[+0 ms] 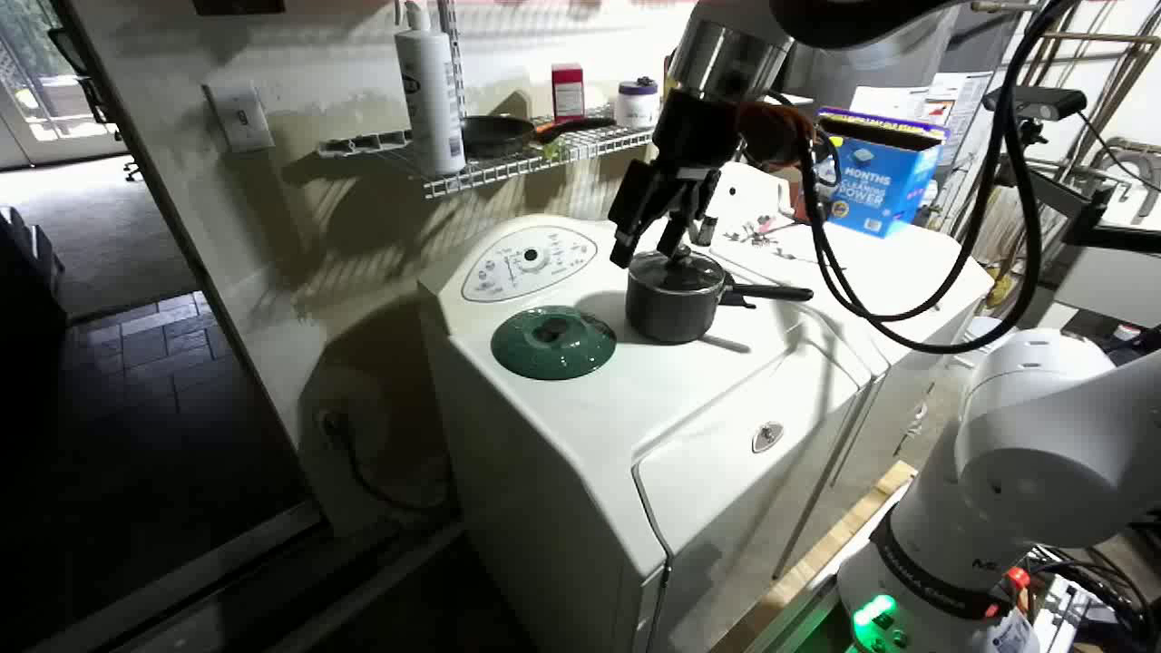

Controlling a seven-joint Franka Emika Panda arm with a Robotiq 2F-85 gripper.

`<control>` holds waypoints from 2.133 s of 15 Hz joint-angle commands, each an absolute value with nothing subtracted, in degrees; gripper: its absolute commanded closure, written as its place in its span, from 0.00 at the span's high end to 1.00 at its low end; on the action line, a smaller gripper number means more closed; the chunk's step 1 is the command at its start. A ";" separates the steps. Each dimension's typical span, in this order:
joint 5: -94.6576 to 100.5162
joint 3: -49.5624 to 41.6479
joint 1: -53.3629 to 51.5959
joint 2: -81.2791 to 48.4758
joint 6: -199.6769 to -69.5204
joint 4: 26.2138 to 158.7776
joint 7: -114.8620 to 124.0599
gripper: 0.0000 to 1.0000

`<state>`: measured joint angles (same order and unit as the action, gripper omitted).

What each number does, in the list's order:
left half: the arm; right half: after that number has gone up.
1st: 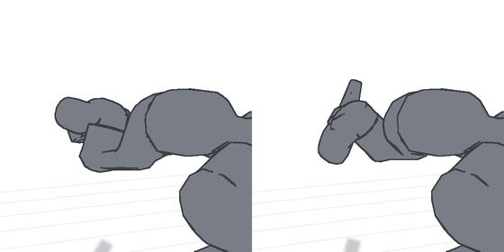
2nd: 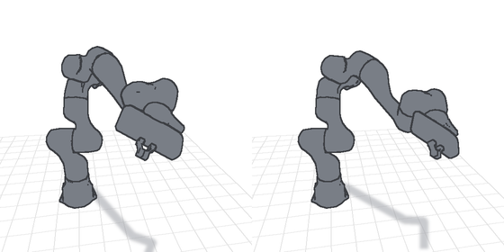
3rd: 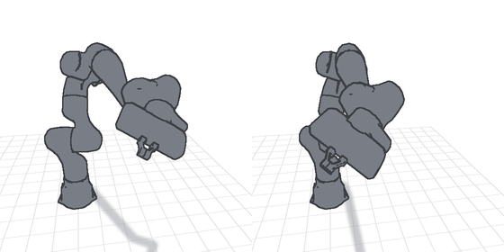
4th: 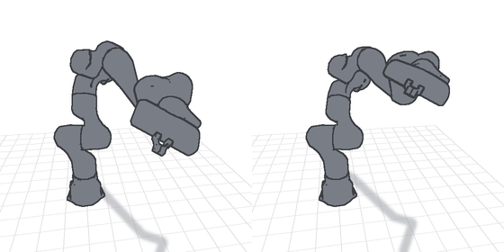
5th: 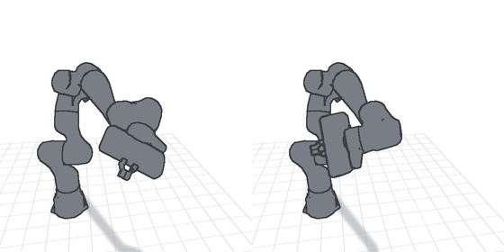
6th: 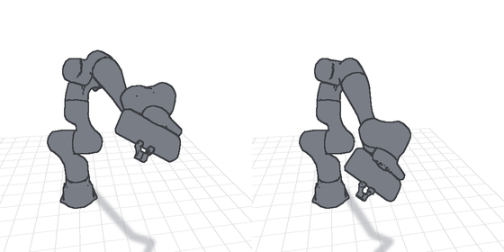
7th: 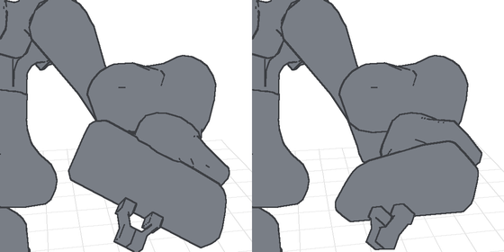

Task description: Use the black pot holder to remove the glass lid from the pot.

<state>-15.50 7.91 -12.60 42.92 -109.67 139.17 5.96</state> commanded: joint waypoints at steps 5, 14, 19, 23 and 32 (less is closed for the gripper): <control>-15.94 8.43 -11.84 42.97 -109.44 139.03 5.55 1.00; -14.66 7.11 -3.21 32.71 -129.83 132.58 12.98 1.00; -10.13 5.49 4.96 24.55 -141.99 128.54 18.43 1.00; -3.05 4.49 12.21 19.50 -143.61 124.95 26.32 1.00; 4.13 -1.02 16.75 15.00 -139.56 123.01 33.86 1.00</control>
<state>3.54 0.69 18.55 15.04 -139.74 123.17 33.57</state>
